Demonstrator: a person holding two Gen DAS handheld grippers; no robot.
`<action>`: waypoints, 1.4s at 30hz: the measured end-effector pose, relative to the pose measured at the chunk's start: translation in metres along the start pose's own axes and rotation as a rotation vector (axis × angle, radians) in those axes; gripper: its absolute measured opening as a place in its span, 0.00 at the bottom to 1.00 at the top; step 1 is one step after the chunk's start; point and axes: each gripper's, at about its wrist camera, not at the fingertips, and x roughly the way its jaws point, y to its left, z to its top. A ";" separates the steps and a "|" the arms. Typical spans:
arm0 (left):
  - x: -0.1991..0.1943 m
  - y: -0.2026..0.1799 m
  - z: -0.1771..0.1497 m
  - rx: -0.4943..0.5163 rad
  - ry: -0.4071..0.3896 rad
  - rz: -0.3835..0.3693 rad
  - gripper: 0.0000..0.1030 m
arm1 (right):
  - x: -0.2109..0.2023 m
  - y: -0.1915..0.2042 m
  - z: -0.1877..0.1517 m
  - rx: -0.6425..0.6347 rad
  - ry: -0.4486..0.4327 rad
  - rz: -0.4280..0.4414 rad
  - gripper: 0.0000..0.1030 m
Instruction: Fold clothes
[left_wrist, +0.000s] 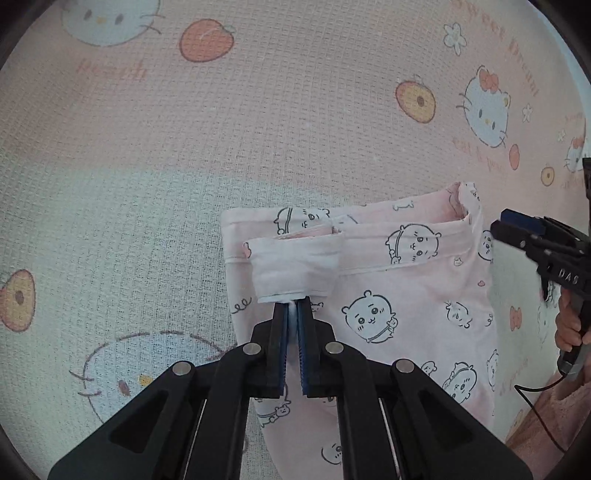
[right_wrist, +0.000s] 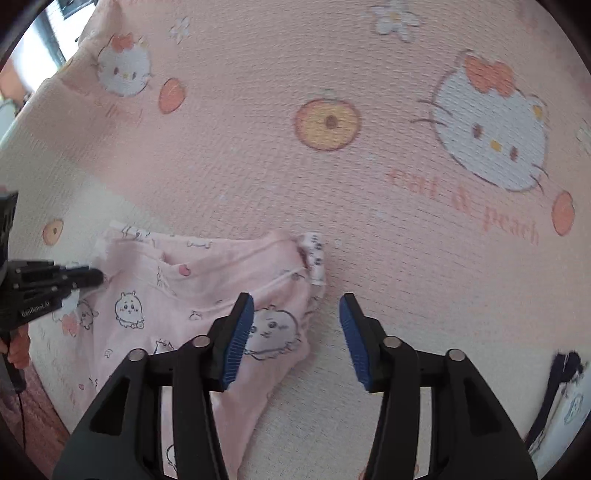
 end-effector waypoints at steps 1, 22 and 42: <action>-0.002 0.004 0.002 -0.010 -0.011 0.004 0.05 | 0.011 0.007 0.002 -0.048 0.018 -0.020 0.56; 0.023 0.022 0.036 -0.065 0.000 -0.076 0.22 | 0.017 -0.006 -0.003 -0.006 0.019 -0.143 0.39; 0.045 -0.009 0.041 -0.021 -0.005 -0.032 0.25 | 0.027 -0.020 0.001 0.150 0.021 -0.029 0.40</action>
